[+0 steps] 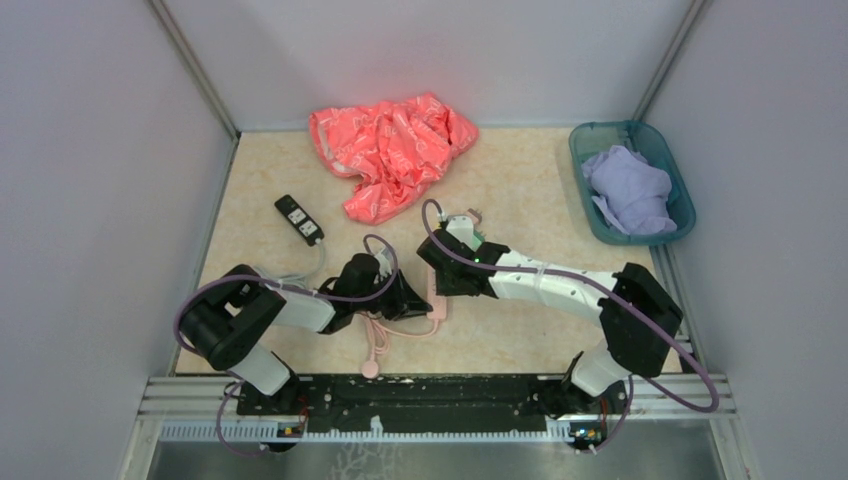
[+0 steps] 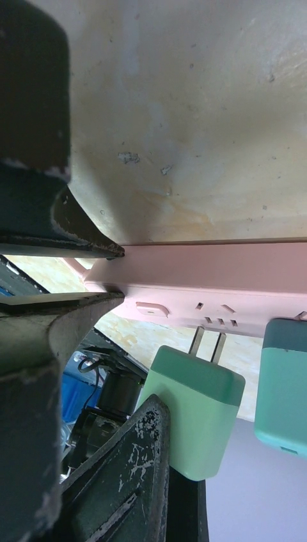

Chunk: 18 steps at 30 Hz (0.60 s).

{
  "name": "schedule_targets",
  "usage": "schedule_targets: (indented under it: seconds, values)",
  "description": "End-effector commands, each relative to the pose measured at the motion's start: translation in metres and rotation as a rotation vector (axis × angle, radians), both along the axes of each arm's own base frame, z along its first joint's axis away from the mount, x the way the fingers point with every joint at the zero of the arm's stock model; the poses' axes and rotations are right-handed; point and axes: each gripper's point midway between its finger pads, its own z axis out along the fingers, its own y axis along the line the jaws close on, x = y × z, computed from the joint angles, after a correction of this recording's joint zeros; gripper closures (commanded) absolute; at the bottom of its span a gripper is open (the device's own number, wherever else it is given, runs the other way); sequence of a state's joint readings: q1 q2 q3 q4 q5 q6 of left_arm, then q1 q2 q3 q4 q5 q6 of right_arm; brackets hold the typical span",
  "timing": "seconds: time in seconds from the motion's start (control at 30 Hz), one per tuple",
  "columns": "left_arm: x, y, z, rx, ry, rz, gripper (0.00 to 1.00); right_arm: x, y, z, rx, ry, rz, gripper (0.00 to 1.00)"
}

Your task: Insert the plug

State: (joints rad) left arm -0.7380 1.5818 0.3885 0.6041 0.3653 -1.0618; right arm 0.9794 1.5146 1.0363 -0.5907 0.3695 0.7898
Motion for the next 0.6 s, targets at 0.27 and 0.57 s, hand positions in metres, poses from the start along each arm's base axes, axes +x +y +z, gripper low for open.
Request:
schedule_targets:
  seconds: [0.27,0.57]
  values:
    - [-0.003,0.001,-0.016,0.054,0.028,0.011,0.81,0.015,0.019,0.020,0.052,-0.062,-0.015,1.00]
    - [-0.004,0.000,-0.015,0.047,0.028,0.007,0.81,0.014,0.016,0.010,0.015,-0.034,-0.030,1.00]
